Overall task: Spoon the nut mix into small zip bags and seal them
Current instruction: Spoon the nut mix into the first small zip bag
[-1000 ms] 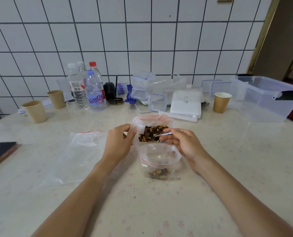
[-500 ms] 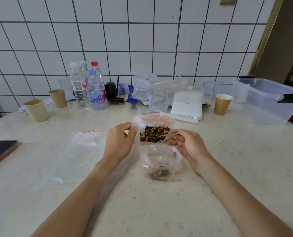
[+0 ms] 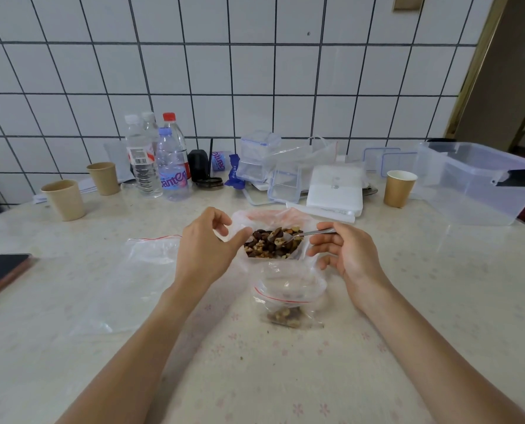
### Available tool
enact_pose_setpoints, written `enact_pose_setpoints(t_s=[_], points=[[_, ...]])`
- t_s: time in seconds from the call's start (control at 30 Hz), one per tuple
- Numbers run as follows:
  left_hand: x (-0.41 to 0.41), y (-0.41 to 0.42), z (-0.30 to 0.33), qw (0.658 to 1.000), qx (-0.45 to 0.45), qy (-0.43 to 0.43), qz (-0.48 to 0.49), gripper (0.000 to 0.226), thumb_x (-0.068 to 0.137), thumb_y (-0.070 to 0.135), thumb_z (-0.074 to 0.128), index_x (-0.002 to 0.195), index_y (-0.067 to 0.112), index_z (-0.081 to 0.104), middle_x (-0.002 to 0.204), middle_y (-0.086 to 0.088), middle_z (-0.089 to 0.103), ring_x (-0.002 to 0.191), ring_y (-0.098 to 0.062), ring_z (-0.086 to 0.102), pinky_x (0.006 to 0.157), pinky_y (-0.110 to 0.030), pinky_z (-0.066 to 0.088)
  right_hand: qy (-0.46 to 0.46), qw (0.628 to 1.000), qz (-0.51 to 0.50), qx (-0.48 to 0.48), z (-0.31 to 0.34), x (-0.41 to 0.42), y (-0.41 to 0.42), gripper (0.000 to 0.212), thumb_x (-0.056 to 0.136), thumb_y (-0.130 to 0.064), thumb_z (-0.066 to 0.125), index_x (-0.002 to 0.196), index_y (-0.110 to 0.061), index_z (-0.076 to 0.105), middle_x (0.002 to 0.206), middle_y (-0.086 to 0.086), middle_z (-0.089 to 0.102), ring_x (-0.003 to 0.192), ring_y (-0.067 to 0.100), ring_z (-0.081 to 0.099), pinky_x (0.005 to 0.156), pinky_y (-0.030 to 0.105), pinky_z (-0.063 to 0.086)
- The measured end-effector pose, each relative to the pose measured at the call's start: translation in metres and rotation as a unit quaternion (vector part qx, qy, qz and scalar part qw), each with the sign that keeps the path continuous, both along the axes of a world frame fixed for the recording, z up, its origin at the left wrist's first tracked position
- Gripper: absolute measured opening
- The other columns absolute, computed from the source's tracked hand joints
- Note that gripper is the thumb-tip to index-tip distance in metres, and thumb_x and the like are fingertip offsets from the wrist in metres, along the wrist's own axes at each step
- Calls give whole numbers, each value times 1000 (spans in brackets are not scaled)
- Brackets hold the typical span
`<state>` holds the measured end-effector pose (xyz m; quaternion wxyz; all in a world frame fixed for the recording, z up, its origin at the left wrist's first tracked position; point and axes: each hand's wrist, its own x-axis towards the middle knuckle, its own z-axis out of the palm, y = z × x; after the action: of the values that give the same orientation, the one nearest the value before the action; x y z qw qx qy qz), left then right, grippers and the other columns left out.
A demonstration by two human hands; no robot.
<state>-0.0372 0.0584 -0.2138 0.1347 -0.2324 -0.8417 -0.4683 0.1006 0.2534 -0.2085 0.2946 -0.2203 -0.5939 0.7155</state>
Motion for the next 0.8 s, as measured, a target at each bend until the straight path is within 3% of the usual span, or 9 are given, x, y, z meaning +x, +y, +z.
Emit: enact_pose_setpoints(t_s=[0.17, 0.27, 0.43, 0.57, 0.67, 0.8], points=[[11, -8, 24, 991, -93, -23, -93, 34, 83, 58, 76, 70, 28, 67, 61, 7, 69, 55, -11, 67, 62, -35, 55, 29, 999, 2, -21, 5, 4, 5, 32, 105, -13, 39, 94, -3, 67, 67, 12, 69, 58, 27, 67, 43, 30, 40], [20, -12, 34, 969, -179, -72, -153, 38, 86, 64, 67, 74, 29, 72, 63, 11, 72, 51, -6, 70, 66, -28, 50, 44, 999, 8, -26, 11, 9, 7, 33, 104, -14, 39, 89, -4, 67, 62, 10, 66, 53, 26, 66, 42, 28, 38], [33, -12, 33, 939, -269, -90, -194, 42, 89, 68, 62, 86, 27, 75, 74, 7, 77, 54, -5, 71, 73, -30, 54, 51, 998, 38, 6, 22, 18, 10, 30, 100, -14, 41, 83, -4, 64, 57, 10, 54, 49, 27, 59, 41, 28, 35], [35, -12, 33, 930, -271, -90, -232, 22, 95, 44, 70, 89, 24, 77, 71, 10, 75, 56, -6, 72, 67, -23, 50, 22, 994, 89, 55, 28, 24, 6, 33, 100, -16, 41, 79, -5, 65, 56, 10, 52, 48, 29, 55, 43, 31, 35], [34, -13, 37, 930, -233, -118, -257, 18, 94, 39, 72, 91, 22, 77, 75, 11, 73, 61, -11, 74, 51, -17, 47, 16, 983, 125, 135, 31, 28, -1, 34, 98, -17, 44, 75, -7, 67, 55, 12, 53, 49, 29, 57, 45, 31, 38], [33, -16, 41, 926, -197, -134, -294, 16, 95, 35, 71, 94, 19, 75, 80, 6, 75, 63, -15, 74, 51, -22, 54, 62, 943, 191, 267, 33, 34, -17, 37, 102, -22, 43, 76, -12, 68, 56, 13, 57, 52, 29, 55, 47, 34, 41]])
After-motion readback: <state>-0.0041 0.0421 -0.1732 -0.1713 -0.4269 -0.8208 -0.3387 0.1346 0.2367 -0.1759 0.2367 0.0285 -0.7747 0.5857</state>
